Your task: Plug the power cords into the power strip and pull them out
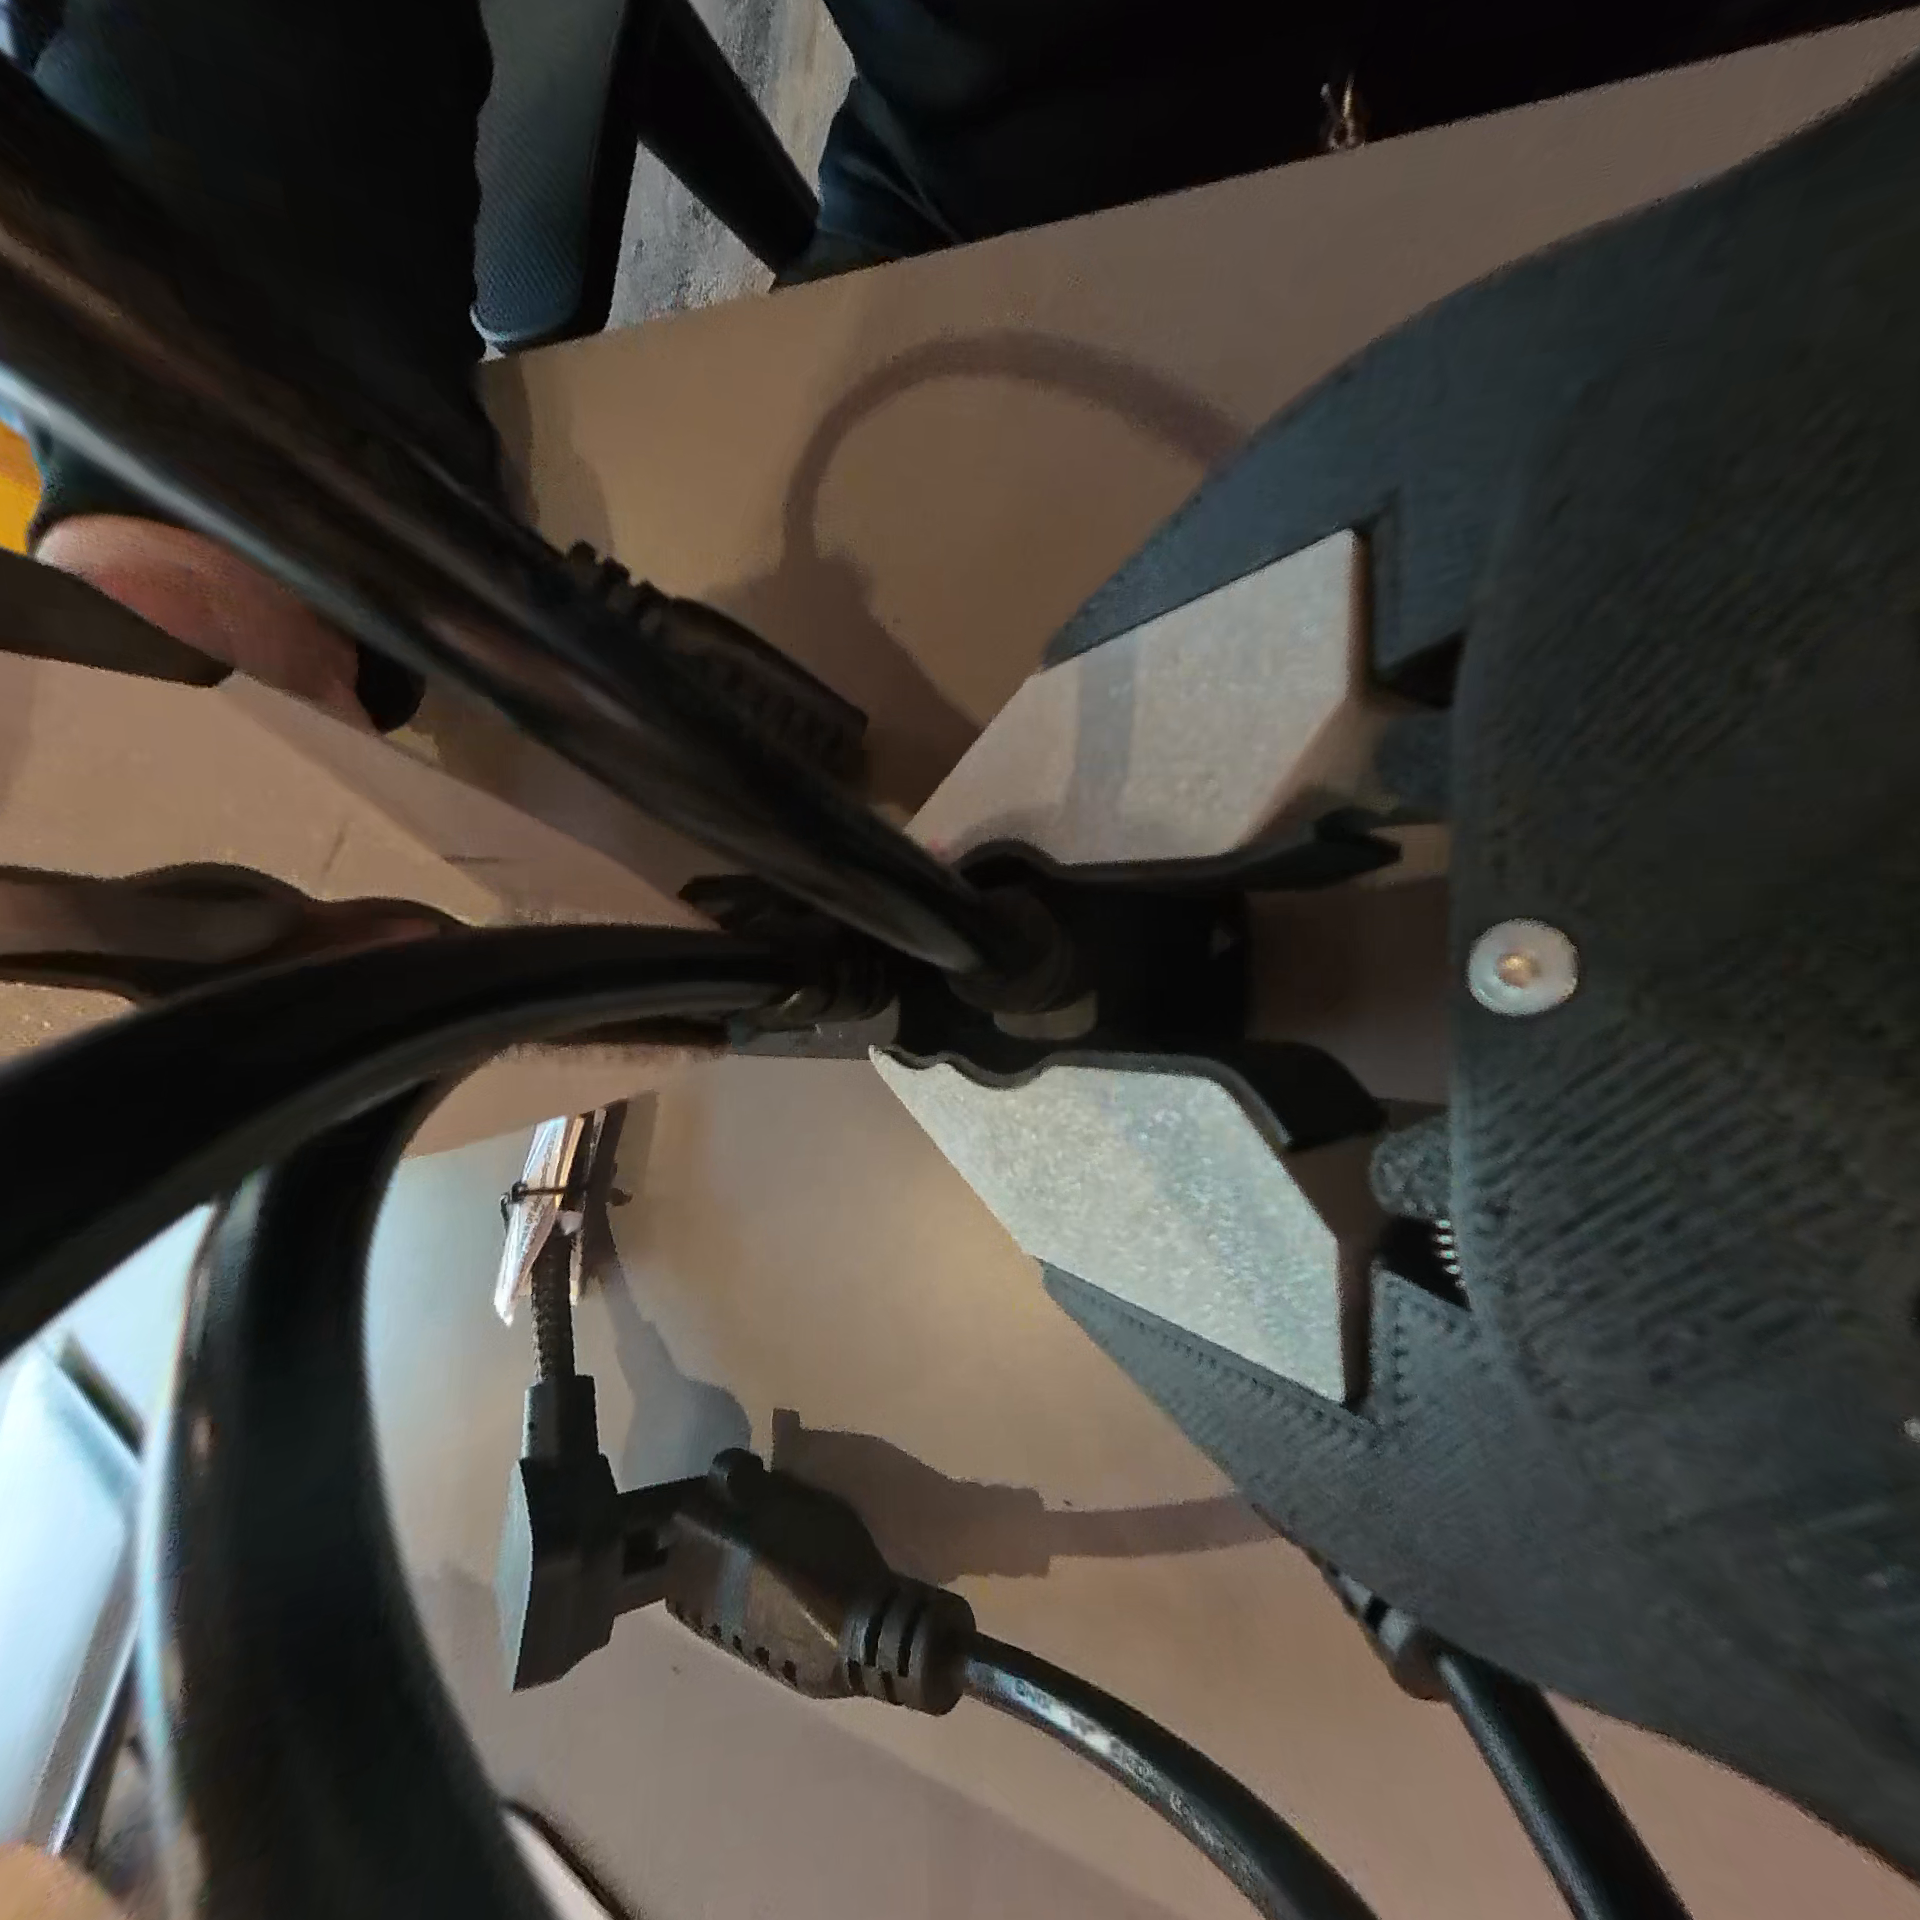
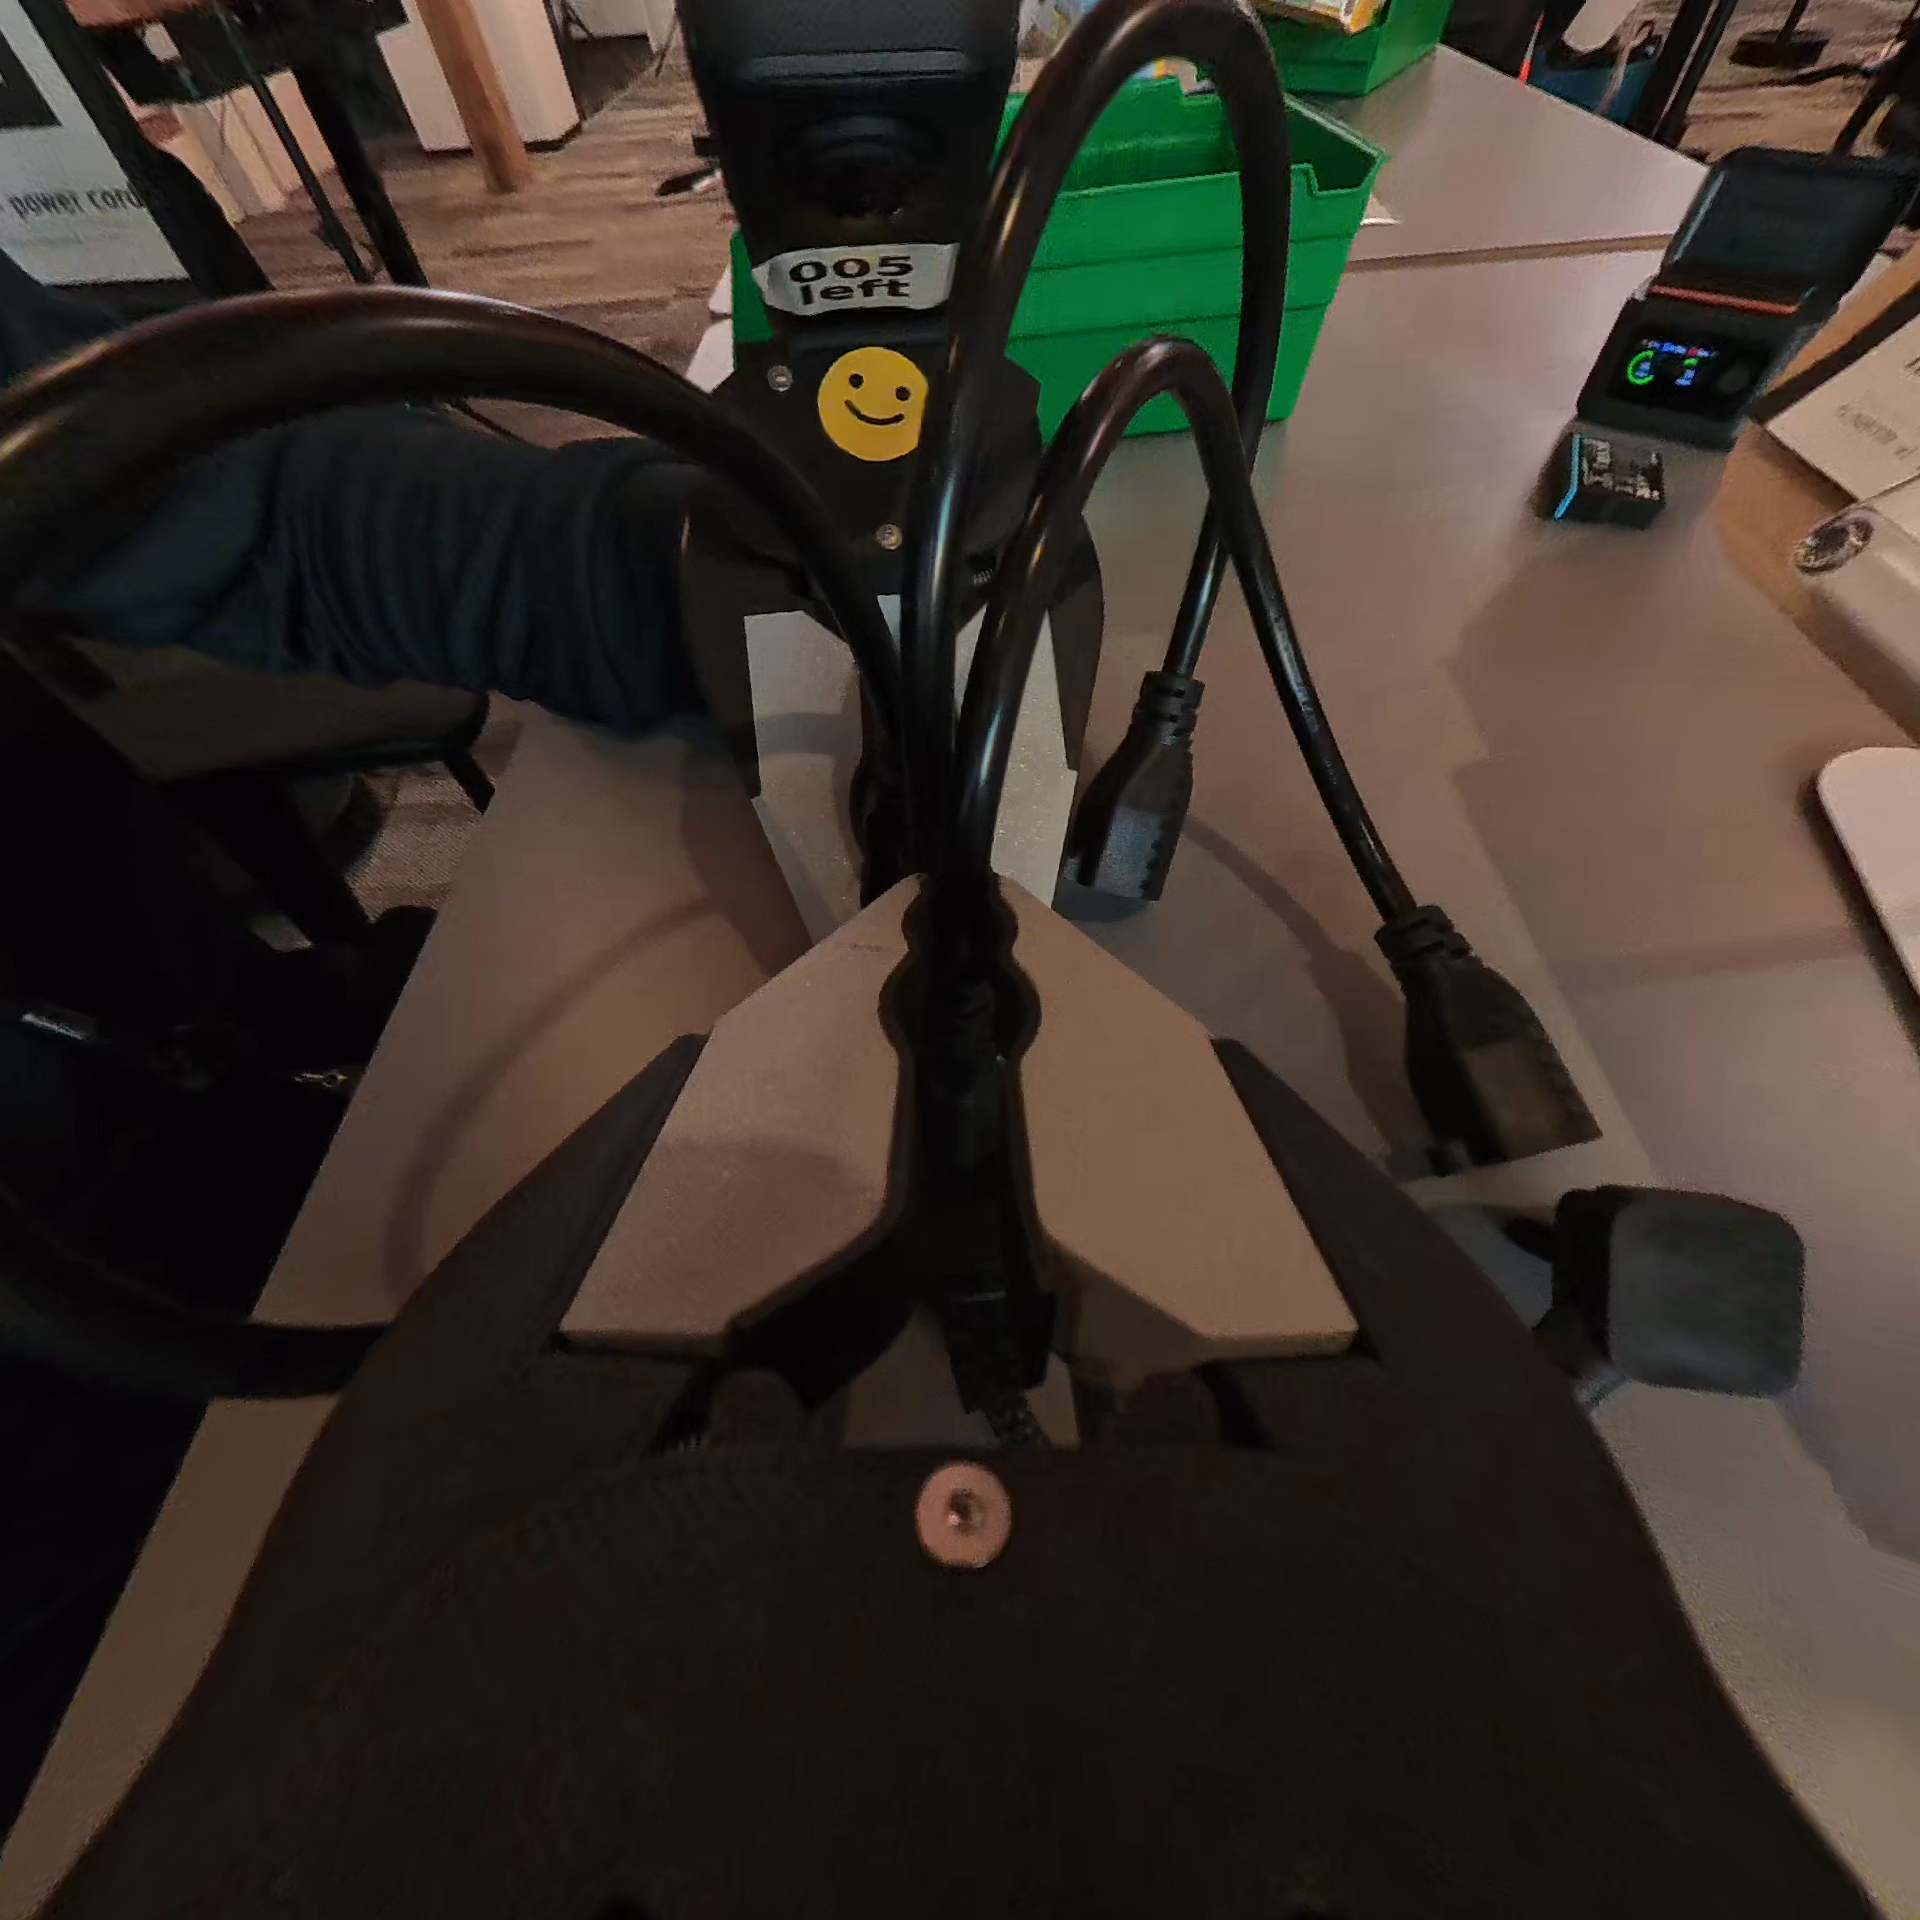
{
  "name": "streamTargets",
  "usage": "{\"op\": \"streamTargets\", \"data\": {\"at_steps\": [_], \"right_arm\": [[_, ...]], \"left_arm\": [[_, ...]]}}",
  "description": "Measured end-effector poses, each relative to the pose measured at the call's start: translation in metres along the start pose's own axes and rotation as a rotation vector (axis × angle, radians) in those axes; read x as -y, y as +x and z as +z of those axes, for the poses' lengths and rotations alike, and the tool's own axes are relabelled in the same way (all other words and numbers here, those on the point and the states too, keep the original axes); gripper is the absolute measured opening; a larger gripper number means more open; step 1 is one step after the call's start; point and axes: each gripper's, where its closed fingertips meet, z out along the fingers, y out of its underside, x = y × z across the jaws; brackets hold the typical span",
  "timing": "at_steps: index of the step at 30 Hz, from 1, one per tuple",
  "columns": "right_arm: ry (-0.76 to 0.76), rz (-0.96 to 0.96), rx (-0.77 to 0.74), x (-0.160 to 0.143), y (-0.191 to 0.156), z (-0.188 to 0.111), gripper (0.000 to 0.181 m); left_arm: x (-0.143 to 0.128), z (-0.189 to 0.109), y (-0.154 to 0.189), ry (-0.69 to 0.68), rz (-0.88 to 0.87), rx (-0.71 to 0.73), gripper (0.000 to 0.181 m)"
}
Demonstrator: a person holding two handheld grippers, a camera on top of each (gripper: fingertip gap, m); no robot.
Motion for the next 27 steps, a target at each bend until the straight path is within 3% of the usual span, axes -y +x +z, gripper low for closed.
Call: {"op": "streamTargets", "data": {"at_steps": [3,8,14,20,23,27], "right_arm": [[-0.023,-0.089,-0.032,-0.002,-0.003,-0.002,0.007],[0.018,0.006,-0.062,0.0,0.011,-0.002,0.006],[-0.022,-0.077,-0.064,-0.003,0.004,-0.005,0.006],[0.034,-0.03,0.029,0.0,-0.004,0.0,0.006],[0.065,0.037,0.105,0.0,-0.007,0.002,0.006],[0.053,0.006,0.08,-0.001,-0.005,0.001,0.006]], "left_arm": [[0.001,0.002,-0.002,0.0,0.038,0.027,0.026],[0.002,0.002,-0.01,0.013,0.011,0.05,0.026],[0.003,0.004,-0.009,0.006,0.05,0.077,0.025],[0.001,0.001,0.001,0.013,0.066,-0.029,0.025],[0.001,0.002,0.001,0.01,0.079,-0.012,0.025],[0.001,0.002,-0.001,0.01,0.075,-0.01,0.025]]}}
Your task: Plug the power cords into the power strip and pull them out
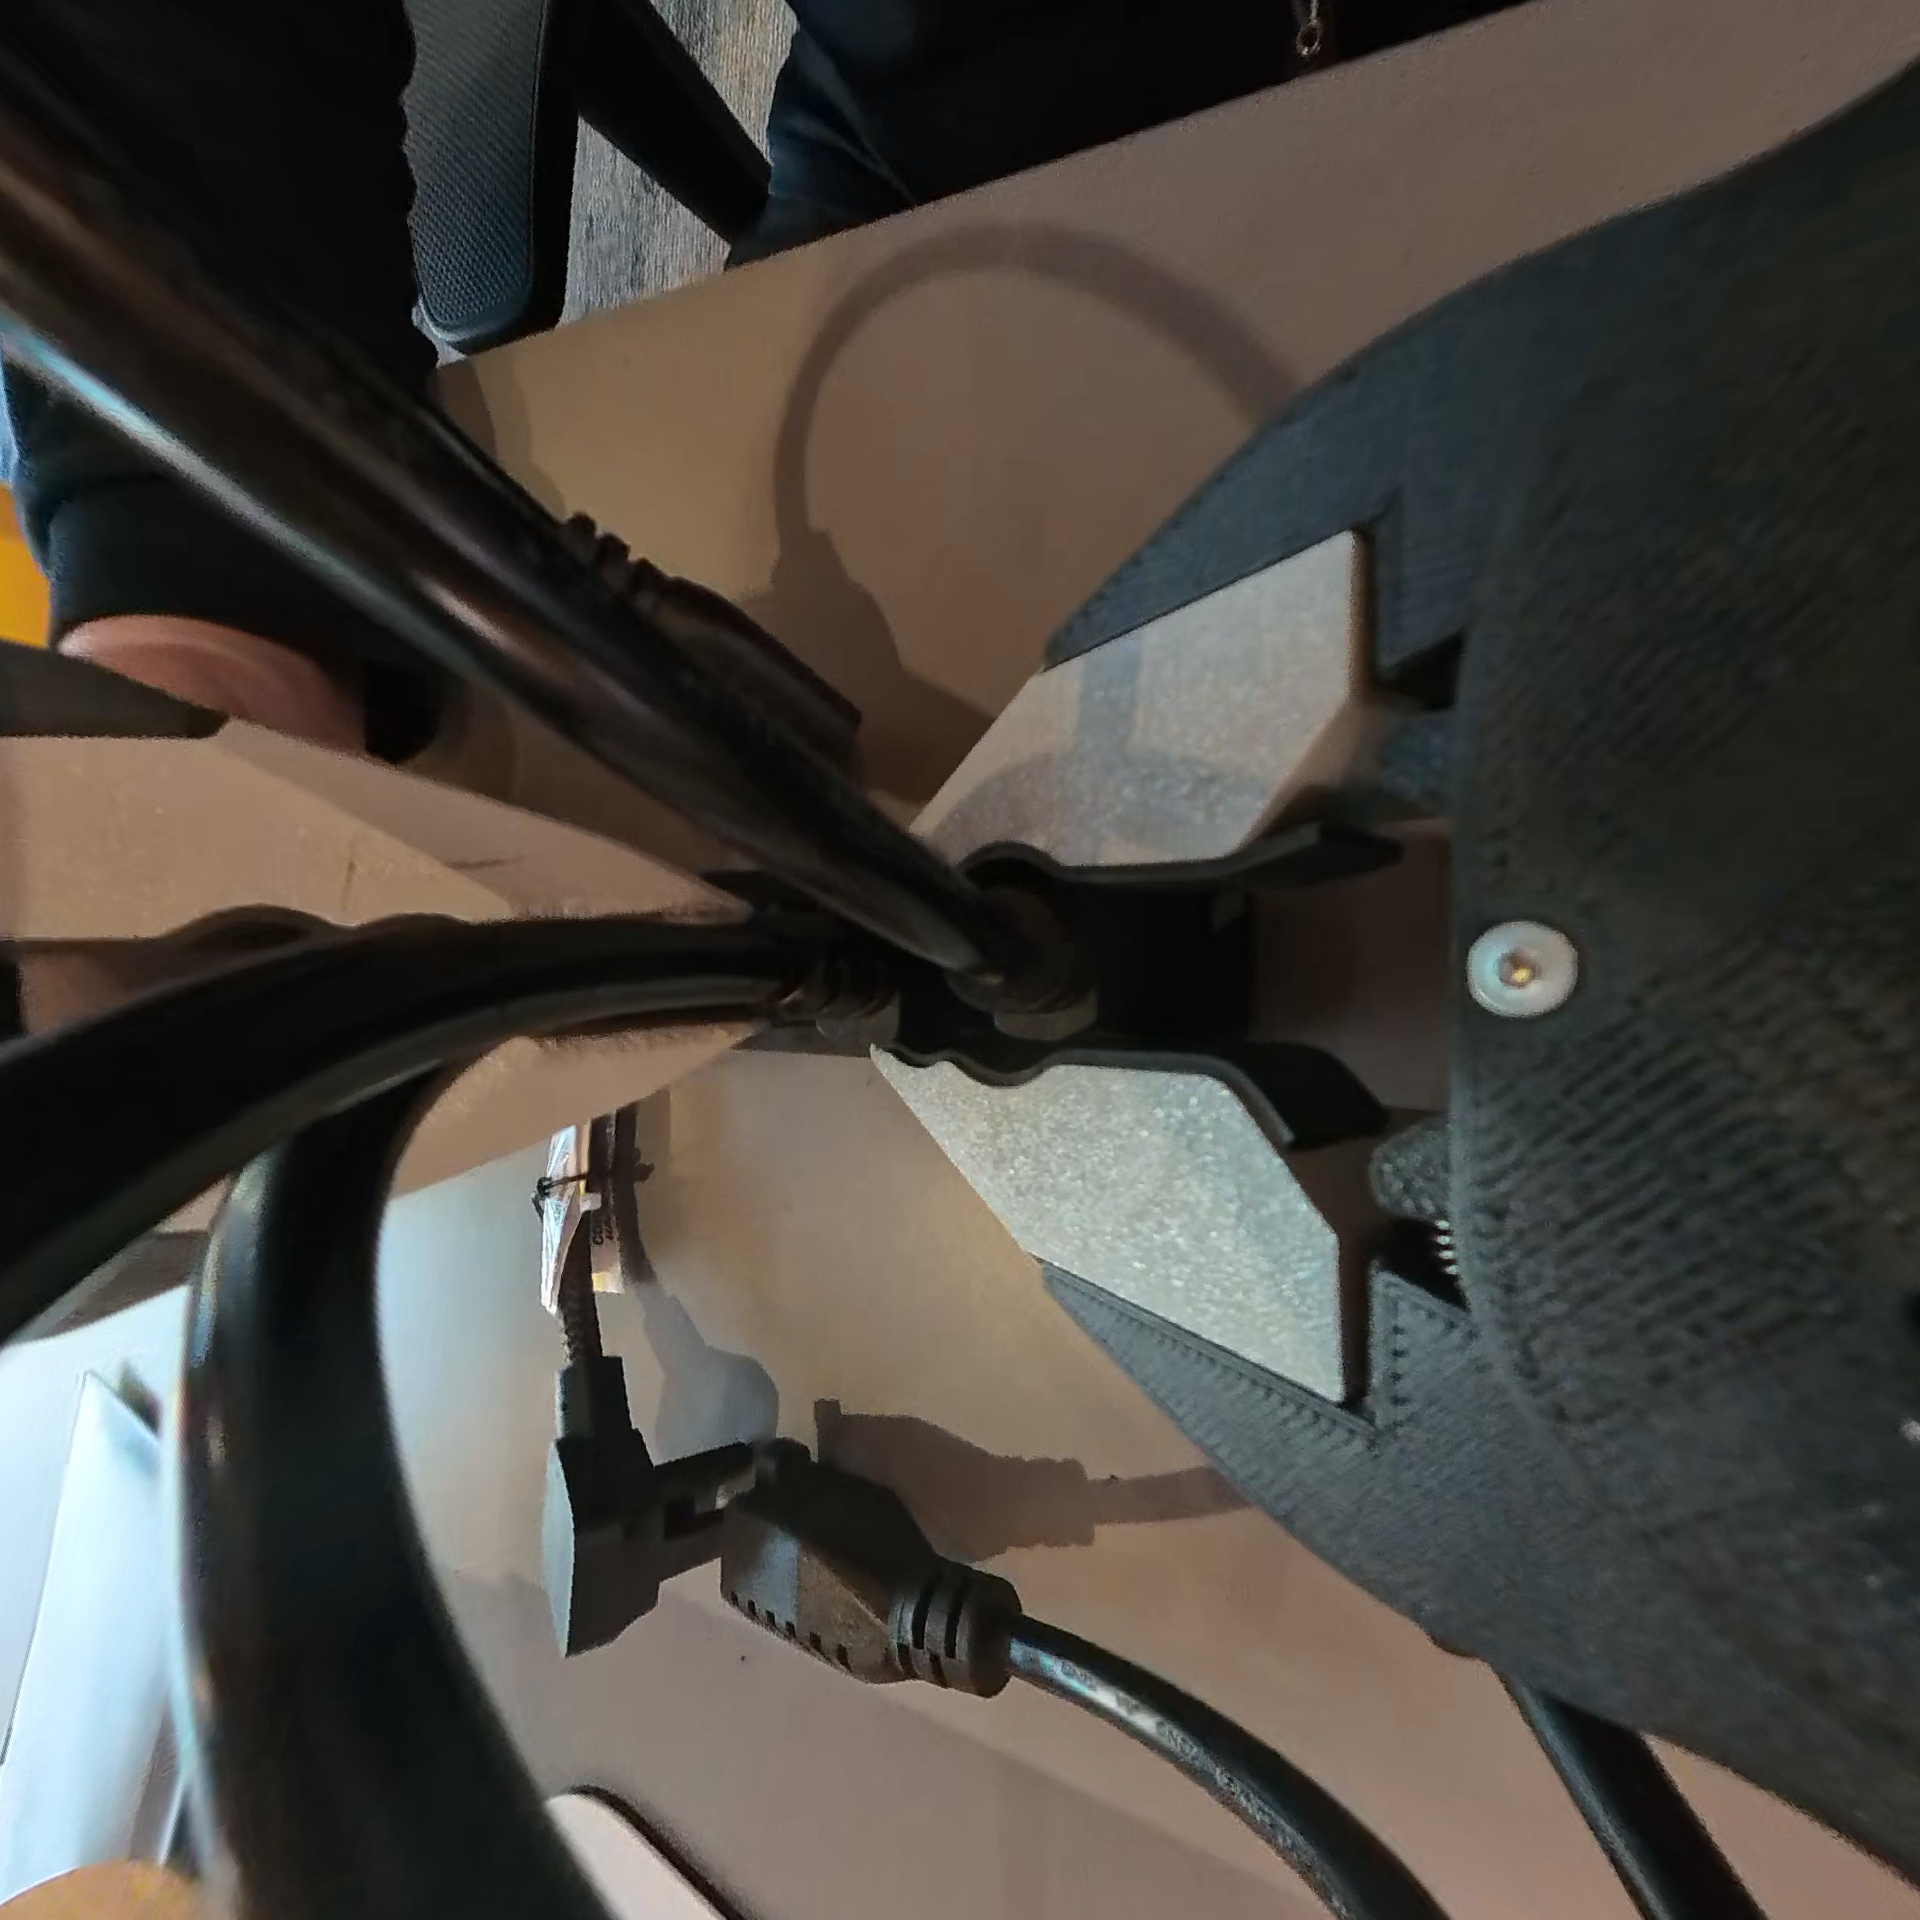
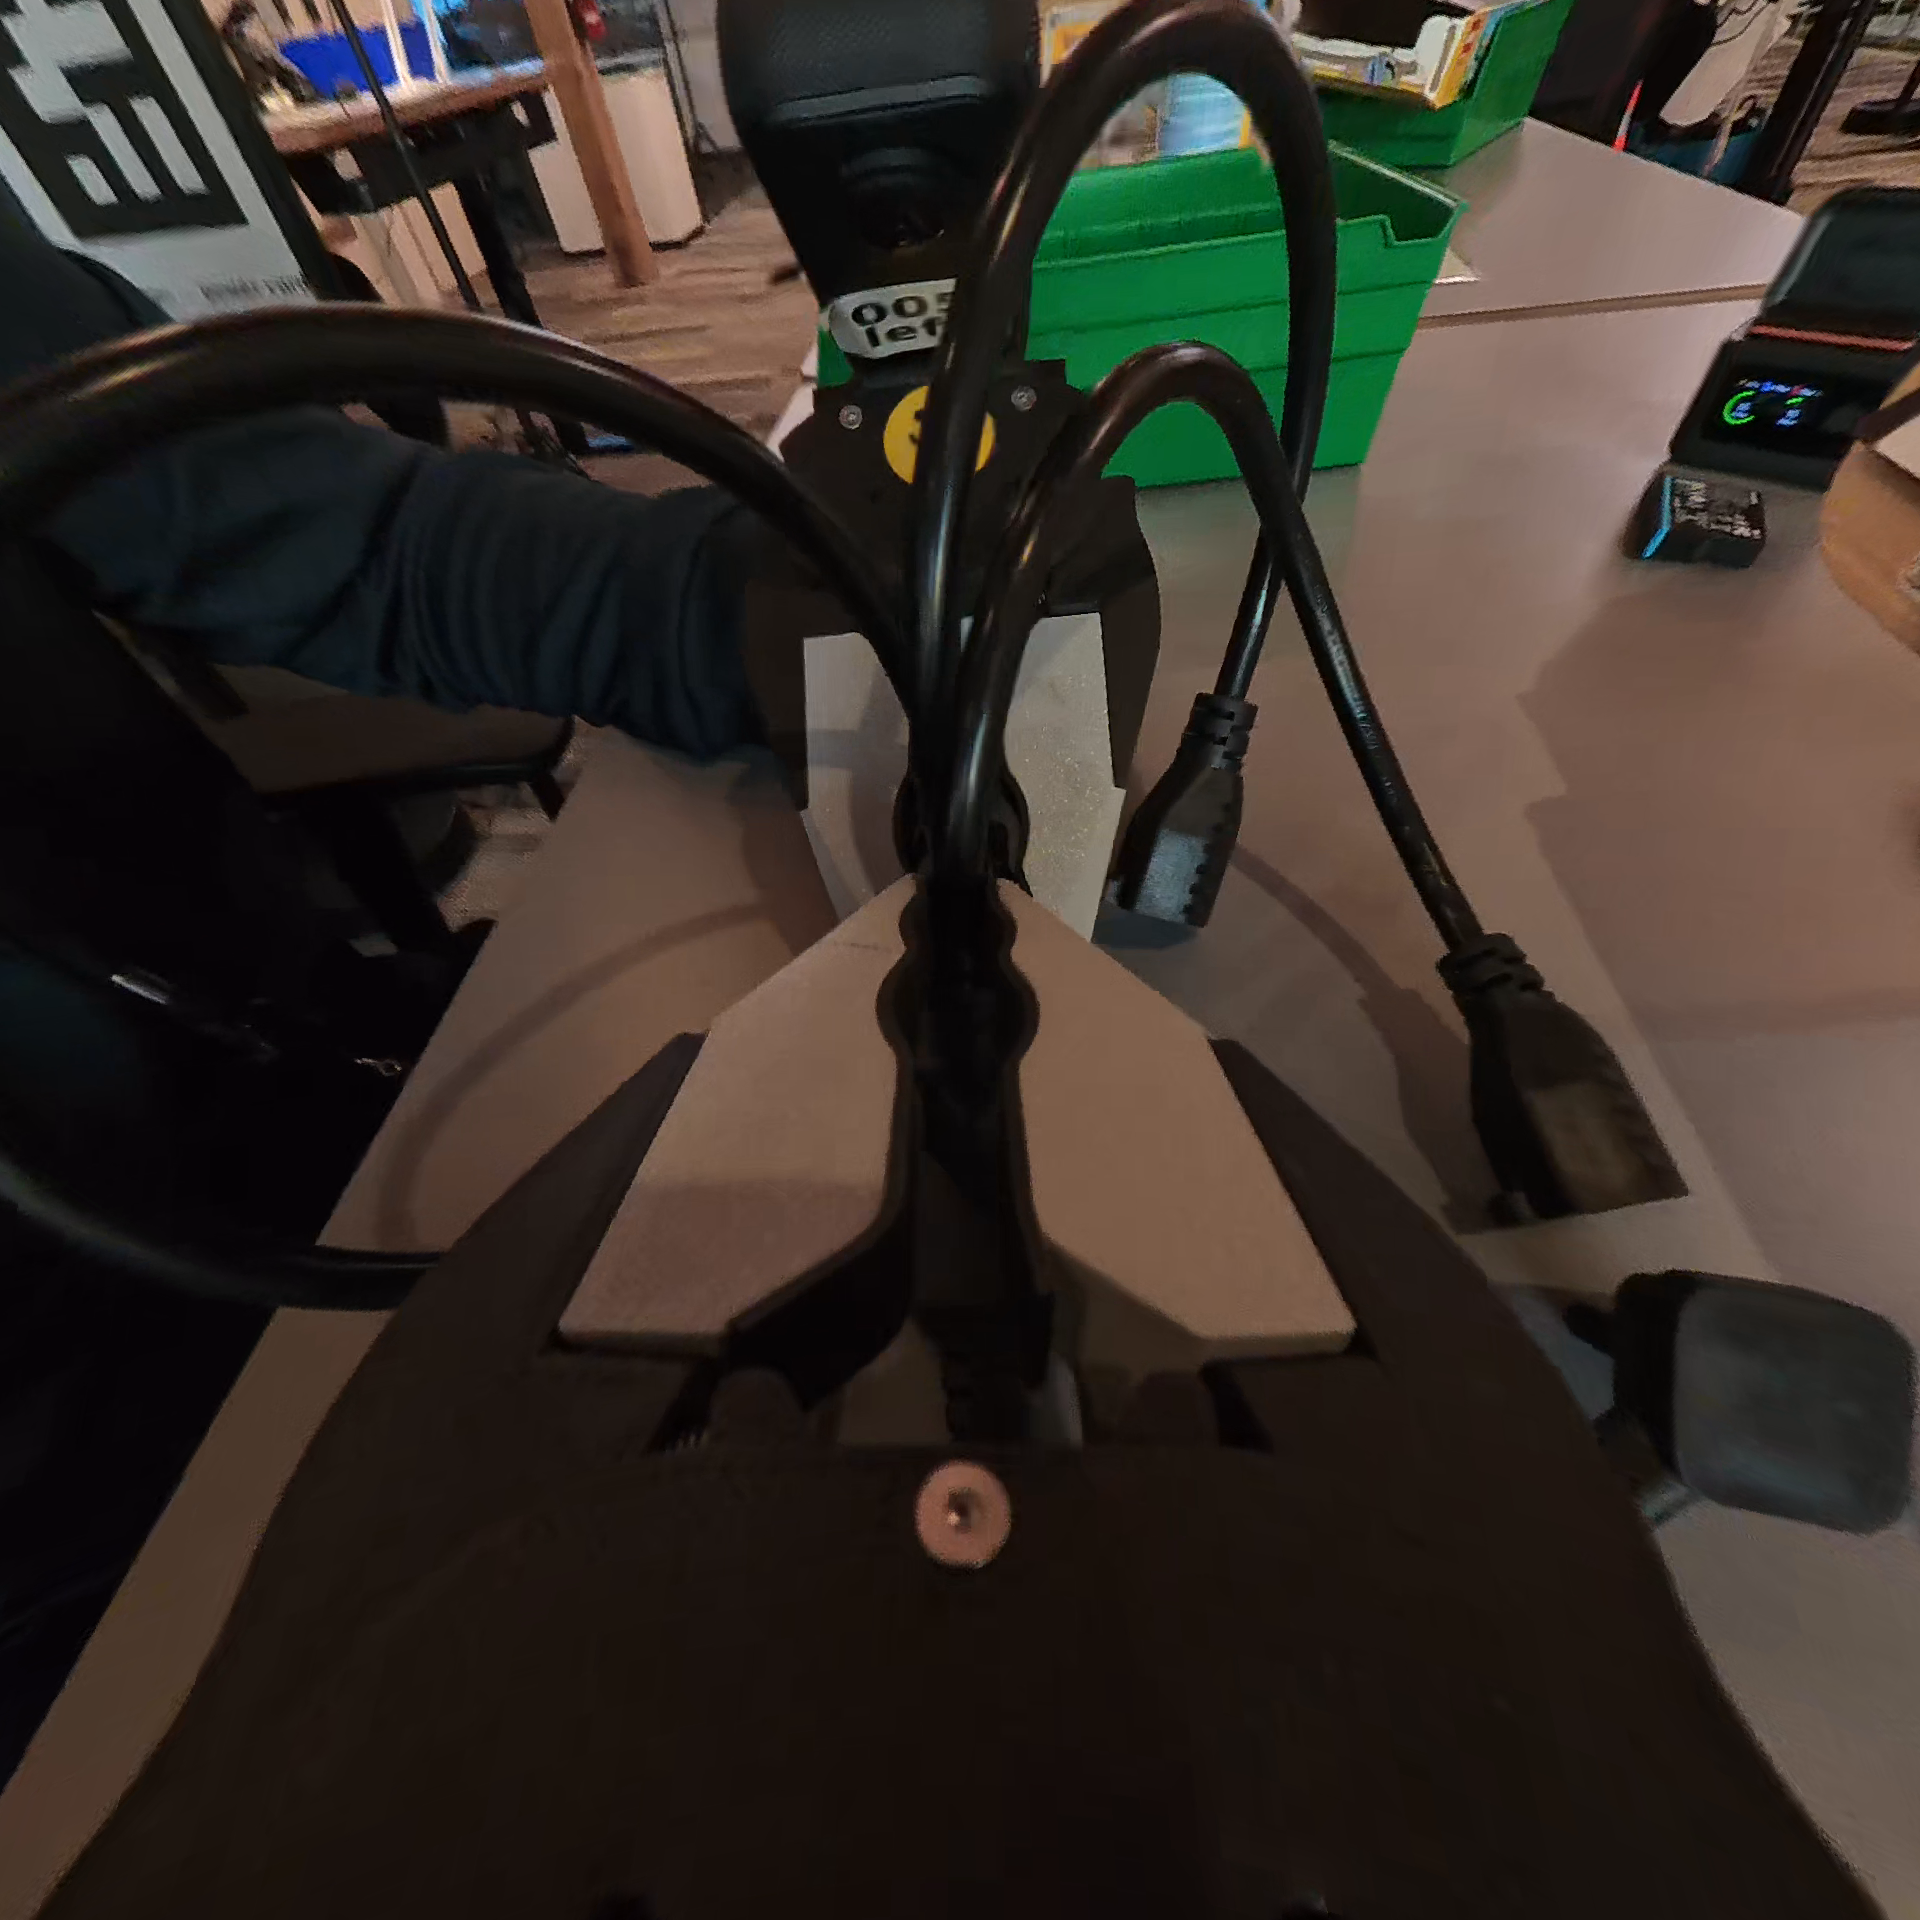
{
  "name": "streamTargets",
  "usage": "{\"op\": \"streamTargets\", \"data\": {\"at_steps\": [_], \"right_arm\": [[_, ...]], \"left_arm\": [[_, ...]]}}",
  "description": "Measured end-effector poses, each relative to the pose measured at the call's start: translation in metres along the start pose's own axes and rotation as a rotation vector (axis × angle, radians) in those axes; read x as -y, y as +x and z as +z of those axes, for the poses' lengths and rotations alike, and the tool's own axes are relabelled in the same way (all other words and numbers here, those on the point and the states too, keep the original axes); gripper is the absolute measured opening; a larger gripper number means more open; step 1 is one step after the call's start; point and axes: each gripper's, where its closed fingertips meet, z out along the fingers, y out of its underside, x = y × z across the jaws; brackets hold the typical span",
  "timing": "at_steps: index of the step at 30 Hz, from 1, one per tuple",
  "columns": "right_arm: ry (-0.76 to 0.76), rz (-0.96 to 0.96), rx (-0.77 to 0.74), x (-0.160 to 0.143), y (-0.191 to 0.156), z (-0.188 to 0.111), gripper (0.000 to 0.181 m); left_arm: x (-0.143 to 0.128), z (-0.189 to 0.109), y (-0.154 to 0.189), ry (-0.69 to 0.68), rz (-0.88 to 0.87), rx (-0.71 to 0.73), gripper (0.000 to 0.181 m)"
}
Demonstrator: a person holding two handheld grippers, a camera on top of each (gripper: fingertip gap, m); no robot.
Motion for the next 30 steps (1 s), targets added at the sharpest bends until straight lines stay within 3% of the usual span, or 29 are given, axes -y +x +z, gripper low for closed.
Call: {"op": "streamTargets", "data": {"at_steps": [5,18,30], "right_arm": [[-0.087,-0.11,-0.087,-0.0043,0.0039,-0.0042,0.007],[0.012,-0.022,-0.02,-0.0011,0.0014,0.0017,0.007],[-0.011,-0.074,-0.048,-0.0021,0.002,0.0022,0.008]], "left_arm": [[0.0001,0.0006,-0.0022,-0.006,0.004,0.008,0.025],[0.0,-0.0004,-0.0005,0.0,0.005,-0.003,0.025],[0.0001,-0.0005,-0.001,-0.001,0.031,0.018,0.025]]}}
